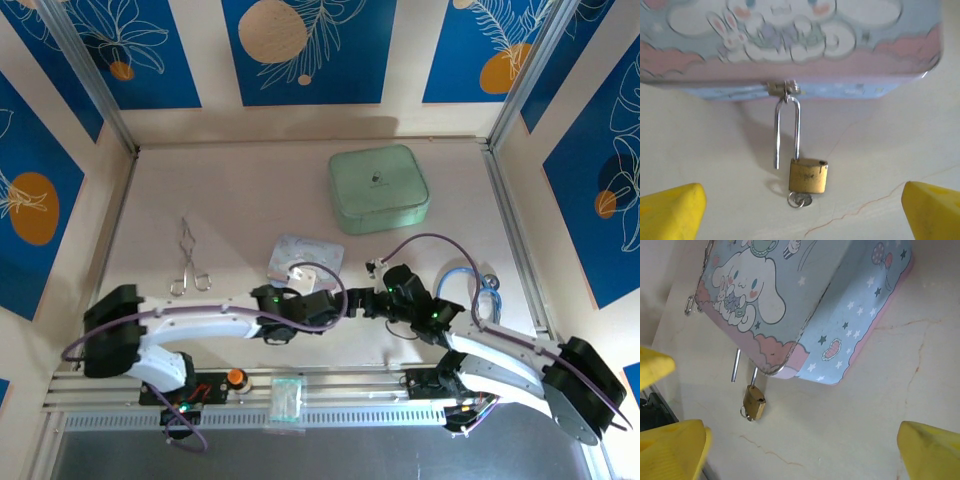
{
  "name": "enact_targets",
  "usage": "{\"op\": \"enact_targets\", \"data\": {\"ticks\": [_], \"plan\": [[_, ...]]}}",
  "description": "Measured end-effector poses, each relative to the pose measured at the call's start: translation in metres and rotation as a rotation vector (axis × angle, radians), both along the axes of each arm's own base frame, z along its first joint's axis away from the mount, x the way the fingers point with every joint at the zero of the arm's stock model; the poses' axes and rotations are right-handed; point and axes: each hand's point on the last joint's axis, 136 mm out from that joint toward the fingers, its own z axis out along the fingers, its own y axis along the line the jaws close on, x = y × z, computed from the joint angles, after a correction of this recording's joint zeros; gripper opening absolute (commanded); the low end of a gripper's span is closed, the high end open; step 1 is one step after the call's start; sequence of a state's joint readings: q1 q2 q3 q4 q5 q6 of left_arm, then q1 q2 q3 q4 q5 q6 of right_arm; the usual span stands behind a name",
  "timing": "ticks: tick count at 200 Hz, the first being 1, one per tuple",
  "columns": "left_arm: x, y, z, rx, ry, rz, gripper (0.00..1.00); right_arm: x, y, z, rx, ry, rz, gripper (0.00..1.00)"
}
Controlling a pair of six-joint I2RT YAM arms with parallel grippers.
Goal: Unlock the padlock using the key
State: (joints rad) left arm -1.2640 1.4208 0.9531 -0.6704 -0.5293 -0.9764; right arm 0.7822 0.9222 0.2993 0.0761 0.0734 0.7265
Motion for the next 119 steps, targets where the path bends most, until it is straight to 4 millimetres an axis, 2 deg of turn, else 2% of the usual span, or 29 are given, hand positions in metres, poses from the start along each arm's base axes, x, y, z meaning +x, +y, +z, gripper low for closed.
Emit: {"op": "enact_targets", "data": {"ticks": [16,40,66,90,104,119], "plan": [[0.012,0.007,0.019,-0.103,-0.032,0.029,0.99,-0.008,-0.001,0.0,-0.024,-0.008,0.015,0.9],[0.032,0.026,0.034,-0.26,-0.057,0.088,0.99,-0.02,0.004,0.0,-0.056,-0.021,0.044,0.86],[0.044,0.046,0.032,-0.39,-0.057,0.139,0.99,-0.03,0.021,0.007,-0.109,-0.032,0.067,0.82],[0.049,0.059,0.027,-0.438,-0.035,0.172,0.99,-0.028,0.042,0.02,-0.162,-0.042,0.057,0.8],[0.052,0.063,0.027,-0.464,-0.027,0.186,0.99,-0.025,0.055,0.023,-0.2,-0.049,0.059,0.69],[0.053,0.066,0.028,-0.49,-0.02,0.194,0.99,-0.022,0.068,0.02,-0.241,-0.034,0.06,0.64]]}}
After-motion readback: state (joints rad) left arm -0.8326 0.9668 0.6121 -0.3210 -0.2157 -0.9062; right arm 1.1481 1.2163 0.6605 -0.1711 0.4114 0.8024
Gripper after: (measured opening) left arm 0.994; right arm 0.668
